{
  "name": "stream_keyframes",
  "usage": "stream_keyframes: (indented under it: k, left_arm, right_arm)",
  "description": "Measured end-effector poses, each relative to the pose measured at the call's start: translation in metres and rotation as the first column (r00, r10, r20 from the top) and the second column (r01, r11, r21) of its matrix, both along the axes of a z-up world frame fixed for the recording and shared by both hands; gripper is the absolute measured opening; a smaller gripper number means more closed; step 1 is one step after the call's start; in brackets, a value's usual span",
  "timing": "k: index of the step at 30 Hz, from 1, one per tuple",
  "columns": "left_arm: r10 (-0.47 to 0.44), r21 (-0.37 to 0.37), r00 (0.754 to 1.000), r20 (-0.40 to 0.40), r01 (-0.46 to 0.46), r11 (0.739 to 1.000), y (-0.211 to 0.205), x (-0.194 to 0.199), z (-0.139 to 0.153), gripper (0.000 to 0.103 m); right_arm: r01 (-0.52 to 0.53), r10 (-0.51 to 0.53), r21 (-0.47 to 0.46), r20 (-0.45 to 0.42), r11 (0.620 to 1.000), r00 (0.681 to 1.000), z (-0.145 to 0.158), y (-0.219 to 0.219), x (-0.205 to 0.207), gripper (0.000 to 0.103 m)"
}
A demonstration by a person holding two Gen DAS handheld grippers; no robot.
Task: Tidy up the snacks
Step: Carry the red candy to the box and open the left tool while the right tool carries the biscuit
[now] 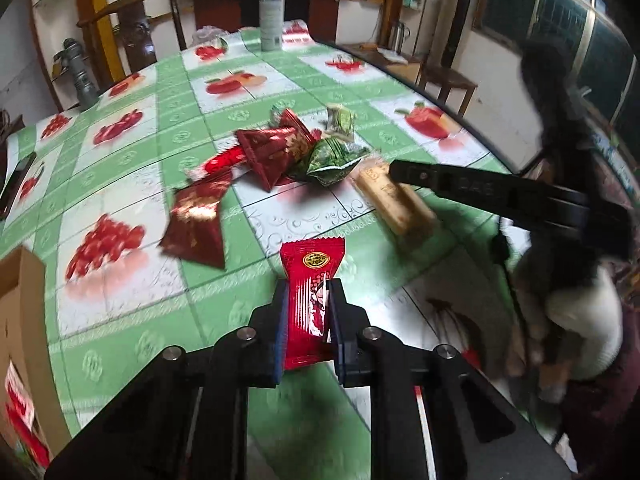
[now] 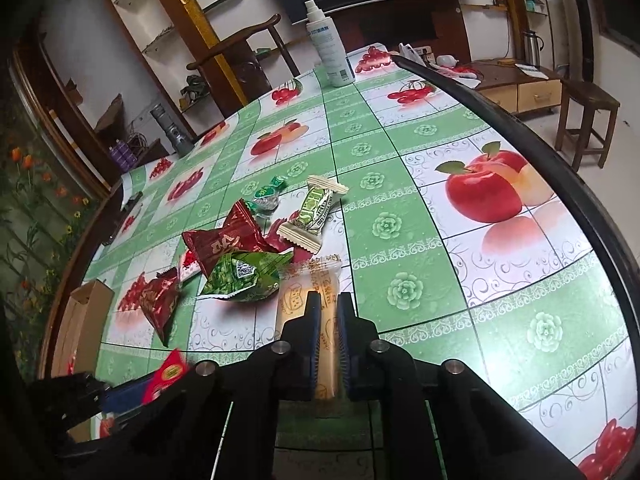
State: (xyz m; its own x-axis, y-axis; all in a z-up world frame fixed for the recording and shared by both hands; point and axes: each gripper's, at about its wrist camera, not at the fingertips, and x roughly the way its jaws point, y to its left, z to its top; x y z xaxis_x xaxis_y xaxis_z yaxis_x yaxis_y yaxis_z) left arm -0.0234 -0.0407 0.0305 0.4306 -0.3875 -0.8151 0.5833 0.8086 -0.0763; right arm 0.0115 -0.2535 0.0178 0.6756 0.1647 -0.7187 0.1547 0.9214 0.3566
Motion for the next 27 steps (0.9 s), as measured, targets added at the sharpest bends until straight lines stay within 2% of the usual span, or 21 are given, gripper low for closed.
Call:
stream_keyframes:
  k: [2, 3, 4, 6, 9, 11, 17, 20, 22, 23, 27]
  left_arm:
    - [0.025, -0.06, 1.0, -0.012, -0.026, 0.998, 0.018, -0.008, 0.009, 0.015]
    - [0.043, -0.103, 0.999, -0.024, -0.045, 0.994, 0.031, -0.012, 0.014, 0.015]
    - [0.059, -0.141, 0.998, -0.031, -0.063, 0.988, 0.044, -0.017, 0.019, 0.015]
    - [0.092, -0.193, 0.995, -0.037, -0.098, 0.976, 0.068, -0.025, 0.027, 0.015]
    - [0.143, -0.245, 0.989, -0.032, -0.147, 0.958, 0.103, -0.036, 0.036, 0.015]
    - [0.181, -0.277, 0.983, -0.037, -0.184, 0.943, 0.129, -0.044, 0.04, 0.015]
    - [0.291, -0.316, 0.956, -0.045, -0.29, 0.903, 0.186, -0.052, 0.035, 0.015]
    - [0.33, -0.332, 0.942, -0.056, -0.33, 0.884, 0.206, -0.053, 0.03, 0.015]
    - [0.35, -0.35, 0.935, -0.057, -0.347, 0.87, 0.22, -0.056, 0.031, 0.015]
    - [0.358, -0.355, 0.932, -0.053, -0.353, 0.866, 0.225, -0.058, 0.031, 0.015]
    - [0.401, -0.375, 0.915, -0.045, -0.387, 0.842, 0.252, -0.061, 0.032, 0.015]
  right_arm:
    - [0.001, -0.001, 0.014, 0.003, 1.0, 1.0, -0.001, -0.002, 0.0, 0.009]
    - [-0.006, 0.006, 0.024, 0.008, 1.0, 1.0, -0.001, -0.003, -0.001, 0.015]
    - [-0.023, 0.023, 0.035, 0.006, 0.999, 1.0, -0.002, -0.002, 0.0, 0.015]
    - [-0.051, 0.051, 0.037, 0.002, 0.998, 0.999, -0.004, 0.004, 0.001, 0.029]
    - [-0.093, 0.093, -0.04, 0.011, 0.995, 0.996, -0.002, 0.019, 0.001, 0.044]
    - [-0.115, 0.116, -0.077, 0.004, 0.99, 0.993, 0.0, 0.028, 0.001, 0.049]
    - [-0.068, 0.06, -0.102, -0.083, 0.992, 0.995, 0.004, 0.049, -0.001, 0.05]
    - [-0.064, 0.034, -0.262, -0.116, 0.963, 0.993, 0.002, 0.074, 0.006, 0.052]
    - [-0.073, 0.029, -0.383, -0.12, 0.921, 0.992, 0.0, 0.092, 0.009, 0.046]
    - [-0.081, 0.04, -0.383, -0.114, 0.92, 0.993, 0.0, 0.094, 0.007, 0.037]
    - [-0.062, 0.041, -0.293, -0.077, 0.954, 0.996, 0.001, 0.081, -0.013, 0.035]
